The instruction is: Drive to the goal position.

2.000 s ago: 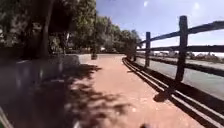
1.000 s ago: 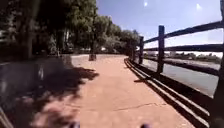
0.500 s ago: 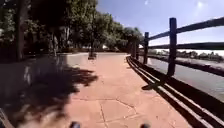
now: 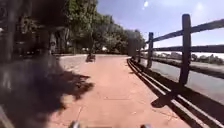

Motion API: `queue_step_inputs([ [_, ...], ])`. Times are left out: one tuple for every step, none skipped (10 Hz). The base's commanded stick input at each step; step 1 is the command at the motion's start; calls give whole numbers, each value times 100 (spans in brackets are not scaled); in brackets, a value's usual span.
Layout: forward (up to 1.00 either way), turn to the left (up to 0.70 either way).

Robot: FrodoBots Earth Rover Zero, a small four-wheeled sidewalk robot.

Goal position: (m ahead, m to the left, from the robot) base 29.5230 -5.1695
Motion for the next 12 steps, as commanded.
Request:
queue_step_inputs([
  [100, 0],
  [100, 0],
  [100, 0],
  [100, 0],
  [100, 0],
  [100, 0],
  [100, 0],
  [100, 0],
  [100, 0],
  [100, 0],
  [100, 0],
  [100, 0],
])
